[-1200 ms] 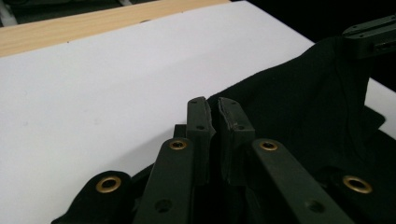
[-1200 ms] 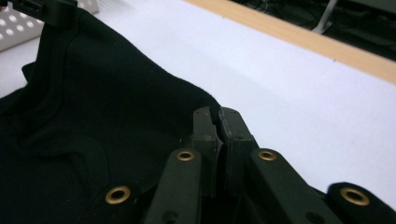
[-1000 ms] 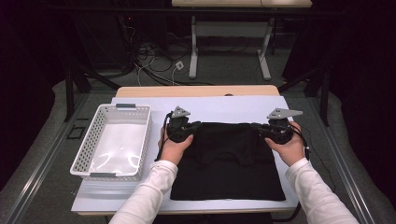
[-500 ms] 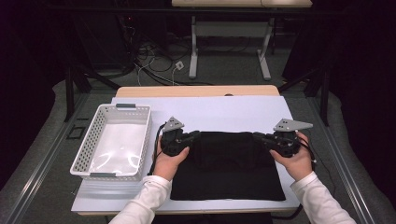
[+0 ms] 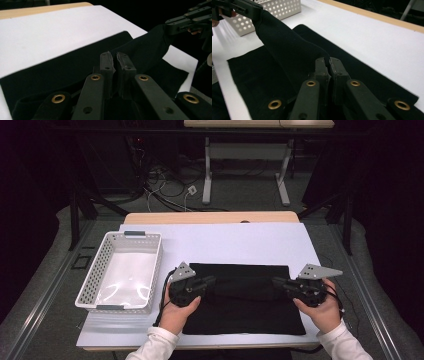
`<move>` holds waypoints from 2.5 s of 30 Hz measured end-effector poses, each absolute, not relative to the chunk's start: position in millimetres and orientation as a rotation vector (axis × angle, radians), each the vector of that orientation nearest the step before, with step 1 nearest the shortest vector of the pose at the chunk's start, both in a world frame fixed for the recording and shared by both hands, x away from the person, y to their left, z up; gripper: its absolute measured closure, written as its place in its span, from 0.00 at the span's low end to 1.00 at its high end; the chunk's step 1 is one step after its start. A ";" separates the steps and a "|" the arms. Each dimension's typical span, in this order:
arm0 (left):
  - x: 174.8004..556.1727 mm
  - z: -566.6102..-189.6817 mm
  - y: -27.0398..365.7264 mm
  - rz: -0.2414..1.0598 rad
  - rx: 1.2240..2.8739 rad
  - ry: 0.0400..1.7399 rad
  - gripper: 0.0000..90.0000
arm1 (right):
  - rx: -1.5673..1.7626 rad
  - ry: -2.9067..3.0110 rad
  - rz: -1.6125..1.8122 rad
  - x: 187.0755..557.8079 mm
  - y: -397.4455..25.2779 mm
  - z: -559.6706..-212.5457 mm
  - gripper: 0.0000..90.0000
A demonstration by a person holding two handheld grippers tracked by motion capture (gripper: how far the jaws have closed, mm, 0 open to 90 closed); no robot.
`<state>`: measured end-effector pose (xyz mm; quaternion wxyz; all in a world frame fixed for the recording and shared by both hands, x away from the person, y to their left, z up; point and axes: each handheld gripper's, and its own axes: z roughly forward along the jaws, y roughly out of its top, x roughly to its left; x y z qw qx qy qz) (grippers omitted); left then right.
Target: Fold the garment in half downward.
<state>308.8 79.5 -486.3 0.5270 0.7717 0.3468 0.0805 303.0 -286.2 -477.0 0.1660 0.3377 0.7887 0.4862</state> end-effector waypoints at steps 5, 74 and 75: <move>294.2 -496.6 79.8 0.166 1.855 0.824 0.94 | 0.958 2.265 1.388 288.9 -287.0 -486.5 0.95; 291.7 -549.0 127.6 0.241 1.843 1.126 0.46 | 1.291 2.107 1.272 278.9 -332.1 -545.9 0.63; 292.6 -549.9 128.7 0.244 1.844 1.132 0.46 | 1.289 2.106 1.270 279.4 -332.2 -546.4 0.63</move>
